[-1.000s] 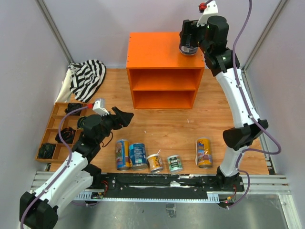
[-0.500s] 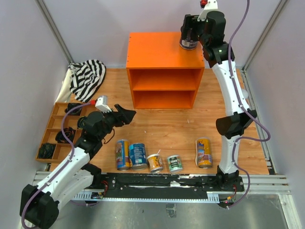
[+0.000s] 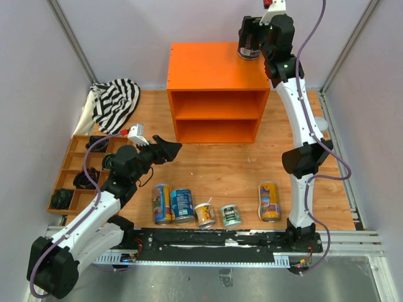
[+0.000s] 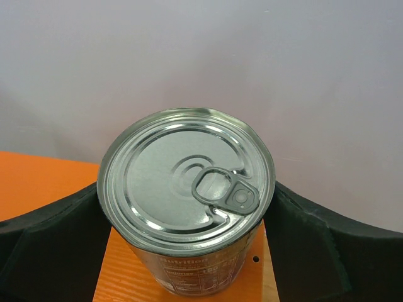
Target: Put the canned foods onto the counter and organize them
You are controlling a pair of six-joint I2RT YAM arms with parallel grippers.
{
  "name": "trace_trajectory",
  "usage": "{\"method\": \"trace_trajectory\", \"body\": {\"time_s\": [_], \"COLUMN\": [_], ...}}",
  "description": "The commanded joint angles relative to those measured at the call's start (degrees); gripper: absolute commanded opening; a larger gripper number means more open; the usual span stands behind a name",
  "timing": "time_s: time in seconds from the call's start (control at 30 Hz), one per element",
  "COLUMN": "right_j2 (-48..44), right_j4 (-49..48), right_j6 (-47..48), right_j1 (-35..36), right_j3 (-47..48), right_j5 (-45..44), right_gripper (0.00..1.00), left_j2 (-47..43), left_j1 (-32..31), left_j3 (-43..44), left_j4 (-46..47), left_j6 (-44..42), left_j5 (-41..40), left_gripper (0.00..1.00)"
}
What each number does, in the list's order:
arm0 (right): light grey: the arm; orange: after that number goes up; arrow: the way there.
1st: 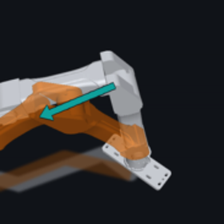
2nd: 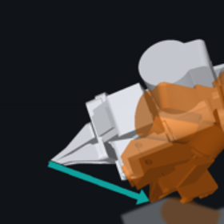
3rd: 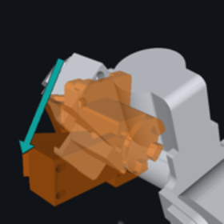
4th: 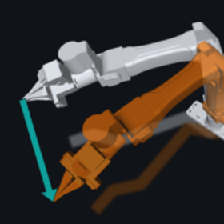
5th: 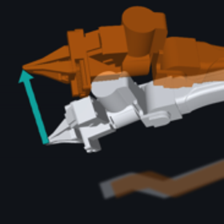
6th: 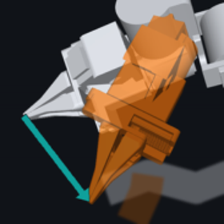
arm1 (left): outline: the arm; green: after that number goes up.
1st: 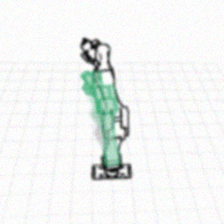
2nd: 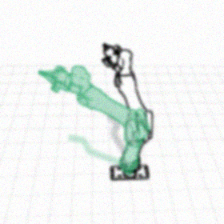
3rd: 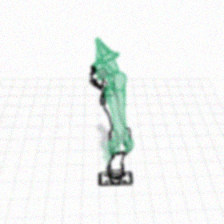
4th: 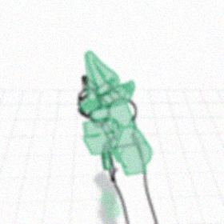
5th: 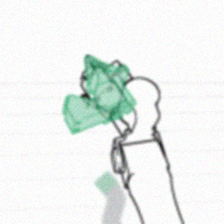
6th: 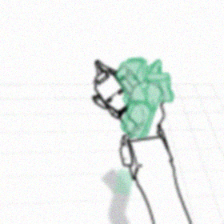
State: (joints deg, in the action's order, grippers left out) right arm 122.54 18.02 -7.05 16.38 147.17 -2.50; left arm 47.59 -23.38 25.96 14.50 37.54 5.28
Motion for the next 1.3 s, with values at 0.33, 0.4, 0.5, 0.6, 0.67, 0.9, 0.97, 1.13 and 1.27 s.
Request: {"method": "trace_trajectory", "body": {"time_s": [0.33,0.4,0.5,0.6,0.67,0.9,0.97,1.13,1.27], "right_j2": [0.9,0.4,-0.2,-0.6,-1.2,-2.6,-2.9,-3.6,-3.6], "right_j4": [-7.5,-8.0,-8.3,-8.6,-9.0,-8.8,-8.4,-8.5,-8.0], "right_j6": [1.1,0.8,0.4,-0.1,-0.4,-0.8,-0.6,-0.2,0.1], "right_j1": [-0.8,-0.8,-0.8,-0.8,-0.7,-0.6,-0.5,-0.2,0.0], "right_j3": [-1.5,-2.5,-3.2,-3.9,-4.6,-5.0,-5.1,-5.7,-5.2], "right_j5": [0.3,0.2,0.3,0.4,0.4,0.3,0.3,0.4,0.2], "right_gripper": [0.43,0.55,0.67,0.73,0.78,0.9,0.94,0.99,0.99], "left_j2": [1.3,1.3,1.0,0.7,0.1,-1.5,-1.8,-3.1,-4.3], "left_j1": [-0.3,-0.3,-0.3,-0.3,-0.3,-0.3,-0.3,-0.3,-0.3], "left_j3": [0.6,0.9,0.9,1.0,1.0,1.0,0.9,0.9,0.9], "left_j4": [4.7,4.5,4.2,3.8,3.3,2.3,2.1,0.9,0.1], "left_j6": [-0.3,-0.5,-0.7,-0.8,-0.7,-1.2,-1.0,-1.1,-1.2], "left_j5": [1.7,1.6,1.3,1.3,1.2,0.6,0.5,-0.1,-0.9], "left_gripper": [0.83,0.84,0.85,0.86,0.89,0.99,0.99,0.99,0.99]}}
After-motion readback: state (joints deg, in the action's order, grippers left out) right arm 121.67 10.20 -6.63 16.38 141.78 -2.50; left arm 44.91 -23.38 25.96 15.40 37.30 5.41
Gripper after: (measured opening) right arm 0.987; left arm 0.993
